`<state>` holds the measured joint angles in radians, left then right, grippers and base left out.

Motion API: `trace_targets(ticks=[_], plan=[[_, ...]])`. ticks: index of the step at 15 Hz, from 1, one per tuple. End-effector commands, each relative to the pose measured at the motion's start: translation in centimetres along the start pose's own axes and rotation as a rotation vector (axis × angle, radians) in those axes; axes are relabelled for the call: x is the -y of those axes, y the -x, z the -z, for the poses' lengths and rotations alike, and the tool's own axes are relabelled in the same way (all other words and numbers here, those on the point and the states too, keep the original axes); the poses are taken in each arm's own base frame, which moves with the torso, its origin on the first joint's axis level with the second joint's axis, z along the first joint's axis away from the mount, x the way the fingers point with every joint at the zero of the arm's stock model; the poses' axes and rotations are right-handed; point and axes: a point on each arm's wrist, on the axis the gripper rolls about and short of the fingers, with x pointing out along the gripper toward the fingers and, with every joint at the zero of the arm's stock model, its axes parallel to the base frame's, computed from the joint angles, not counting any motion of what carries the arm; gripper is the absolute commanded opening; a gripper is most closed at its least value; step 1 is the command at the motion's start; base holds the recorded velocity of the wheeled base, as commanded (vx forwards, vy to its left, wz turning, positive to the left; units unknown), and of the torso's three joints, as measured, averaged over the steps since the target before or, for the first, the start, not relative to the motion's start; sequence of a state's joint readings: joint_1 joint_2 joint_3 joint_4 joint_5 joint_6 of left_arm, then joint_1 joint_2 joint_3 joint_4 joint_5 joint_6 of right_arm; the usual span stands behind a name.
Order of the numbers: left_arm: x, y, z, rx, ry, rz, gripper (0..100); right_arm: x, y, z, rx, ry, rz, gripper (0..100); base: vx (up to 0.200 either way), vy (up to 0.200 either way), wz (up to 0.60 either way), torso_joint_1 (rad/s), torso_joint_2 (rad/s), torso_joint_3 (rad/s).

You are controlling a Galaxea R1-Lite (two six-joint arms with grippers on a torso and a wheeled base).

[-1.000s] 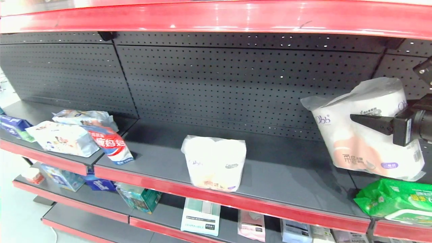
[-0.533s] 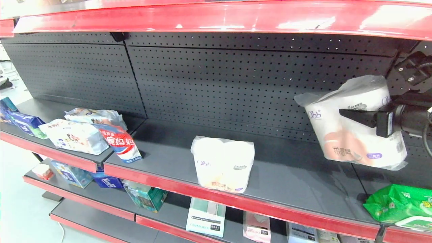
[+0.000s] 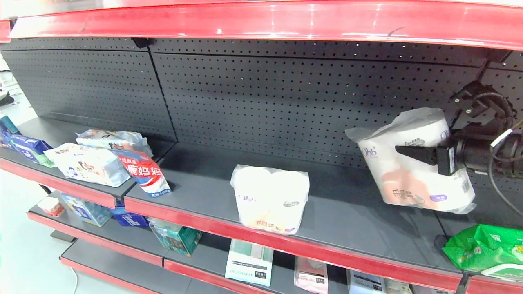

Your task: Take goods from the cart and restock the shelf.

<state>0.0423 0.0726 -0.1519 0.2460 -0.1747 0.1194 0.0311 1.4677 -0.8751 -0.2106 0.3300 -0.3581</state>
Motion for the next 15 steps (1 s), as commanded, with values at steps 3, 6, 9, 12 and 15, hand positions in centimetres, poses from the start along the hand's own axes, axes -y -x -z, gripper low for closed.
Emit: trace_targets(ticks=[3, 6, 9, 12, 15], plan=[[0.0, 0.0, 0.1, -0.002, 0.002, 0.000, 100, -0.3, 0.0, 0.8, -0.026, -0.008, -0.011, 0, 0.000, 0.000, 0.00, 0.000, 0.00, 0.000], [0.0, -0.1, 0.2, -0.007, 0.003, -0.001, 100, -0.5, 0.0, 1.1, -0.032, -0.007, -0.015, 0, 0.000, 0.000, 0.00, 0.000, 0.00, 0.000], [0.0, -0.1, 0.2, -0.006, 0.008, -0.004, 100, -0.6, -0.6, 1.4, -0.027, -0.006, -0.020, 0, 0.000, 0.000, 0.00, 0.000, 0.00, 0.000], [-0.1, -0.1, 0.3, -0.010, 0.054, -0.049, 100, -1.2, -2.3, 1.8, 0.005, -0.005, -0.053, 0, 0.000, 0.000, 0.00, 0.000, 0.00, 0.000], [-0.1, -0.1, 0.3, -0.009, 0.063, -0.047, 100, -2.8, -4.1, 1.3, 0.039, -0.050, -0.122, 0, 0.000, 0.000, 0.00, 0.000, 0.00, 0.000]])
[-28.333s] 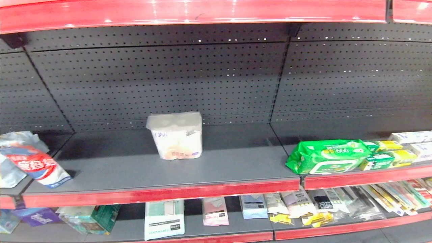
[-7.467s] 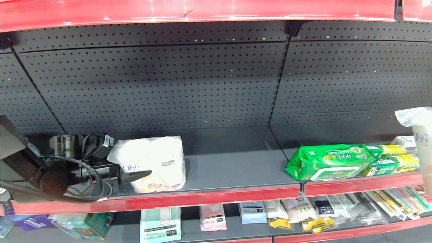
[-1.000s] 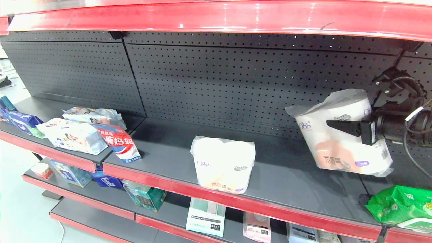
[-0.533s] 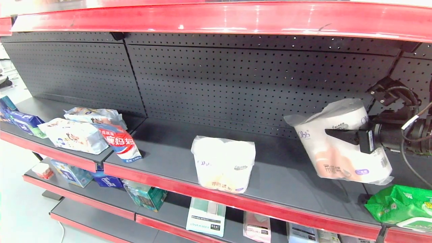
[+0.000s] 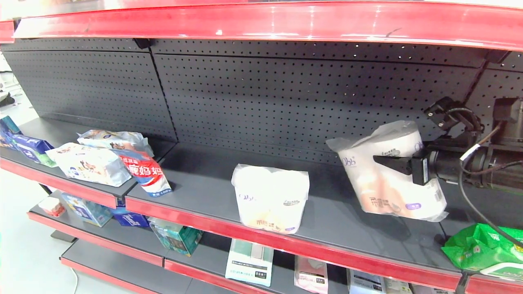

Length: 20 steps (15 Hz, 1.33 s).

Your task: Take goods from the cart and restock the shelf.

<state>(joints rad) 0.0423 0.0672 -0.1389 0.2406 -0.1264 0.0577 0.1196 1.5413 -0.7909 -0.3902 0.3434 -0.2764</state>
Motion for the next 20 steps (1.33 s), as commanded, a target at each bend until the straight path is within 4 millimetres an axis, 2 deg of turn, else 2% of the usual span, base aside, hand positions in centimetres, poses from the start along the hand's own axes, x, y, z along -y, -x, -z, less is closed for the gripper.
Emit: trace_targets(ticks=[1, 2, 3, 5, 7, 9, 13, 17, 20], plan=[[0.0, 0.0, 0.0, -0.001, 0.029, -0.004, 100, -0.6, -2.4, 0.2, 0.035, -0.001, -0.039, 0, 0.000, 0.000, 0.00, 0.000, 0.00, 0.000], [0.0, 0.0, 0.0, -0.001, 0.032, -0.004, 100, -0.6, -2.6, 0.2, 0.042, 0.002, -0.039, 0, 0.000, 0.000, 0.00, 0.000, 0.00, 0.000], [-0.1, 0.0, 0.0, -0.002, 0.047, -0.026, 100, -0.2, -4.7, 0.5, 0.105, 0.009, -0.075, 0, 0.000, 0.000, 0.00, 0.000, 0.00, 0.000], [-0.1, 0.0, 0.0, -0.002, 0.043, -0.029, 100, 0.2, -6.3, 0.6, 0.120, 0.014, -0.076, 0, 0.000, 0.000, 0.00, 0.000, 0.00, 0.000], [-0.1, 0.0, 0.0, -0.002, 0.041, -0.029, 100, 0.1, -7.6, -0.1, 0.138, -0.005, -0.096, 0, 0.000, 0.000, 0.00, 0.000, 0.00, 0.000], [-0.1, 0.0, 0.0, -0.002, 0.039, -0.030, 100, -0.2, -8.0, -0.8, 0.156, -0.018, -0.108, 0, 0.000, 0.000, 0.00, 0.000, 0.00, 0.000], [-0.2, 0.0, -0.1, 0.002, 0.040, -0.075, 100, -1.3, -8.7, -0.1, 0.131, -0.018, -0.139, 0, 0.000, 0.000, 0.00, 0.000, 0.00, 0.000], [-0.5, 0.1, -0.1, -0.001, 0.060, -0.205, 100, -1.2, -8.6, -0.4, 0.139, -0.016, -0.134, 0, 0.000, 0.000, 0.00, 0.000, 0.00, 0.000], [-0.5, 0.0, 0.1, -0.005, 0.067, -0.205, 100, -1.1, -8.5, -0.3, 0.138, -0.019, -0.131, 0, 0.000, 0.000, 0.00, 0.000, 0.00, 0.000]])
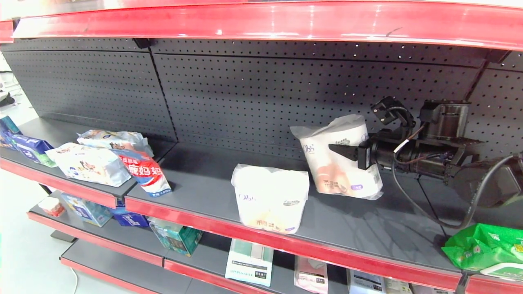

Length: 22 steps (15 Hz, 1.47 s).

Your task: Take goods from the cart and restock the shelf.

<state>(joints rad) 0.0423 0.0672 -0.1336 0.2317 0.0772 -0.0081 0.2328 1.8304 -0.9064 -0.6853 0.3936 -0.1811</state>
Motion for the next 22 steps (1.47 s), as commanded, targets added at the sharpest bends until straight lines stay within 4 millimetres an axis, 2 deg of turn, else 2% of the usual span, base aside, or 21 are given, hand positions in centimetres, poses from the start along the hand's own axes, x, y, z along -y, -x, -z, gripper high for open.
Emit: trace_targets(ticks=[1, 5, 14, 20, 22], plan=[[0.1, 0.1, 0.2, 0.048, -0.003, 0.124, 100, 0.2, 0.4, 0.2, -0.004, -0.001, 0.010, 0, 0.000, 0.000, 0.00, 0.000, 0.00, 0.000], [0.2, -0.8, 1.3, 0.172, -0.004, 0.134, 100, 0.2, 0.5, 0.3, -0.007, 0.001, 0.011, 0, 0.000, 0.000, 0.00, 0.000, 0.00, 0.000], [0.2, -0.8, 1.3, 0.163, -0.002, 0.137, 100, -0.1, 0.8, 0.6, -0.016, -0.004, 0.010, 0, 0.000, 0.000, 0.00, 0.000, 0.00, 0.000], [0.2, -0.8, 1.3, 0.163, -0.002, 0.137, 100, 0.0, -0.6, 1.4, -0.025, -0.023, -0.081, 0, 0.000, 0.000, 0.00, 0.000, 0.00, 0.000], [0.2, -0.8, 1.3, 0.163, -0.002, 0.137, 100, 0.1, -2.1, 1.6, -0.020, -0.017, -0.114, 0, 0.000, 0.000, 0.00, 0.000, 0.00, 0.000]])
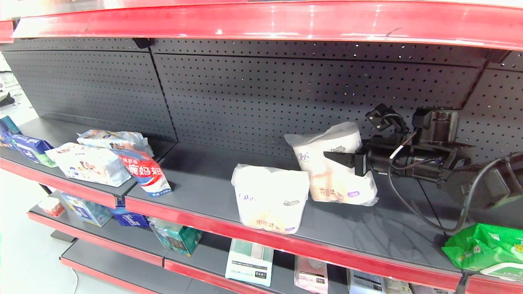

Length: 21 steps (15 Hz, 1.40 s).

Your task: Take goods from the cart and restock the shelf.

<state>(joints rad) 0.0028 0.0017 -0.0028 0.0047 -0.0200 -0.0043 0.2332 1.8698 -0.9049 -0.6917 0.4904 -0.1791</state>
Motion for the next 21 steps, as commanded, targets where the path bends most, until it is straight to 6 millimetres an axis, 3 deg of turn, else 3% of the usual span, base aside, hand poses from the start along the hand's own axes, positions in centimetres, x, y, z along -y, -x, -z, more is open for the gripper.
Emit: trace_targets(ticks=[1, 7, 12, 14, 21], plan=[[0.0, 0.0, 0.0, 0.001, -0.001, -0.003, 100, 0.7, -2.2, 0.2, 0.006, 0.006, -0.015, 0, 0.000, 0.000, 0.00, 0.000, 0.00, 0.000], [0.0, 0.0, 0.0, 0.001, -0.001, -0.003, 100, 1.0, -6.7, 0.3, 0.032, 0.020, -0.082, 0, 0.000, 0.000, 0.00, 0.000, 0.00, 0.000], [0.0, 0.0, 0.0, 0.002, -0.001, -0.003, 100, 1.5, -9.6, 1.9, 0.030, 0.020, -0.107, 0, 0.000, 0.000, 0.00, 0.000, 0.00, 0.000], [0.0, 0.0, 0.0, 0.001, -0.001, -0.003, 100, 1.5, -9.7, 3.0, 0.003, 0.015, -0.116, 0, 0.000, 0.000, 0.00, 0.000, 0.00, 0.000], [0.0, 0.0, 0.0, 0.002, -0.001, -0.002, 100, 2.4, -6.2, 6.7, -0.120, 0.061, -0.085, 0, 0.000, 0.000, 0.00, 0.000, 0.00, 0.000]])
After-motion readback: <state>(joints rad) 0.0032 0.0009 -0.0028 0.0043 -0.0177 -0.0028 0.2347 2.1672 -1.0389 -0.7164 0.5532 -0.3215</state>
